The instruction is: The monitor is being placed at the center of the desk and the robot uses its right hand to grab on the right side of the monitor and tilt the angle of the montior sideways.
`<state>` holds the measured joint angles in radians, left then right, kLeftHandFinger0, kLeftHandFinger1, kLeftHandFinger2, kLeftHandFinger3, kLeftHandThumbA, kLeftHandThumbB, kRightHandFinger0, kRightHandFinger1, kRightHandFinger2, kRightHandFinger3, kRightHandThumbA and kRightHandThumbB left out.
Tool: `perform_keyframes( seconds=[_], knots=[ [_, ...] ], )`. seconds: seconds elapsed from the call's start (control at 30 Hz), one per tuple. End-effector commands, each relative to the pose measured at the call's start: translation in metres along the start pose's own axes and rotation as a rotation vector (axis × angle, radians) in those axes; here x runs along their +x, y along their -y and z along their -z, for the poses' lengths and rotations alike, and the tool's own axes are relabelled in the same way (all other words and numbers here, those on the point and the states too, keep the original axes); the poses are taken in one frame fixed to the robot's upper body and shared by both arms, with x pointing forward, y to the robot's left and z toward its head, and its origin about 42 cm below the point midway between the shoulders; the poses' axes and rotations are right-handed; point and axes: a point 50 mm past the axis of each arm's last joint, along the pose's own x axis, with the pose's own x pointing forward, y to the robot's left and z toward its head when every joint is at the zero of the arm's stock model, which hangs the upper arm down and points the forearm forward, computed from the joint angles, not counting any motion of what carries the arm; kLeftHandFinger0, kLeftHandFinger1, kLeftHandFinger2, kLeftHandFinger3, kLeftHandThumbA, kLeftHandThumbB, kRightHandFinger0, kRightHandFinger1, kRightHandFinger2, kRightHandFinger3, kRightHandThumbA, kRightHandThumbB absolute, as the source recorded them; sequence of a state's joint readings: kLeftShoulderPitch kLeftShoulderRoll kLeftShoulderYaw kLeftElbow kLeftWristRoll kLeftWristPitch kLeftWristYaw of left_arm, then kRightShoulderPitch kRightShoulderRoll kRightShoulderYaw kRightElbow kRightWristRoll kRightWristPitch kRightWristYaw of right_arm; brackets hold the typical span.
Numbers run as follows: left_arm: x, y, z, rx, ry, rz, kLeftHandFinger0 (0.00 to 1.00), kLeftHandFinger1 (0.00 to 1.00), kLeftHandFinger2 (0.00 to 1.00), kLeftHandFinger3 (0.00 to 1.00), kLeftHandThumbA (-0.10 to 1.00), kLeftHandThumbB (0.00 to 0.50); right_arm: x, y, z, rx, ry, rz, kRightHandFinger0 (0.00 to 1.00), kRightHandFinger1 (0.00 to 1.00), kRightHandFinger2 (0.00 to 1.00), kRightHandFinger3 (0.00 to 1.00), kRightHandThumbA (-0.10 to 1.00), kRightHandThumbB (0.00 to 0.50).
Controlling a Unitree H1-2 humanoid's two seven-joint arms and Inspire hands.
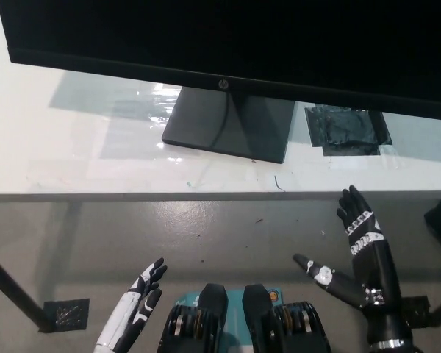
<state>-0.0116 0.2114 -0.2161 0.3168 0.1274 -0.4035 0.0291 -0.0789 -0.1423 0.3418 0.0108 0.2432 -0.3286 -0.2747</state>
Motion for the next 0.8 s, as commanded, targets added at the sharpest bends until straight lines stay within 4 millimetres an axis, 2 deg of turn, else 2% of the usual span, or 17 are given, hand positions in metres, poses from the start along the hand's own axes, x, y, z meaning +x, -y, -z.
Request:
perform_keyframes(
  seconds=[0.0,0.1,0.13,0.17,0.27,0.33,0.47,0.6,0.77],
  knots=[
    [0.01,-0.011,-0.015,0.035,0.114,-0.028,1.0,1.0,1.0,1.0,1.0,0.336,0.065,-0.017,-0.056,0.751,0.011,-0.078,1.0,1.0,1.0,1.0,1.0,0.366],
    [0.01,-0.011,-0.015,0.035,0.114,-0.028,1.0,1.0,1.0,1.0,1.0,0.335,0.065,-0.016,-0.056,0.758,0.008,-0.08,1.0,1.0,1.0,1.0,1.0,0.366],
    [0.011,-0.012,-0.015,0.046,0.114,-0.026,1.0,1.0,1.0,1.0,1.0,0.317,0.076,-0.018,-0.054,0.813,-0.016,-0.071,1.0,1.0,1.0,1.0,1.0,0.339],
    [0.011,-0.012,-0.015,0.042,0.115,-0.027,1.0,1.0,1.0,1.0,1.0,0.317,0.083,-0.019,-0.054,0.839,-0.024,-0.066,1.0,1.0,1.0,1.0,1.0,0.346],
    [0.011,-0.012,-0.015,0.042,0.115,-0.027,1.0,1.0,1.0,1.0,1.0,0.316,0.084,-0.019,-0.054,0.849,-0.028,-0.067,1.0,1.0,1.0,1.0,1.0,0.348],
    [0.012,-0.012,-0.016,0.026,0.117,-0.025,1.0,1.0,1.0,1.0,1.0,0.313,0.098,-0.02,-0.055,0.931,-0.036,-0.076,1.0,1.0,1.0,1.0,1.0,0.351],
    [0.012,-0.012,-0.016,0.022,0.116,-0.026,1.0,1.0,1.0,1.0,1.0,0.312,0.099,-0.02,-0.056,0.952,-0.046,-0.074,1.0,1.0,1.0,1.0,1.0,0.351],
    [0.011,-0.012,-0.016,0.034,0.115,-0.026,1.0,1.0,1.0,1.0,1.0,0.313,0.115,-0.02,-0.052,1.03,-0.071,-0.058,1.0,1.0,1.0,1.0,1.0,0.326],
    [0.01,-0.012,-0.016,0.04,0.116,-0.028,1.0,1.0,1.0,1.0,1.0,0.302,0.123,-0.019,-0.046,1.072,-0.087,-0.051,1.0,1.0,1.0,1.0,1.0,0.314]
  ],
)
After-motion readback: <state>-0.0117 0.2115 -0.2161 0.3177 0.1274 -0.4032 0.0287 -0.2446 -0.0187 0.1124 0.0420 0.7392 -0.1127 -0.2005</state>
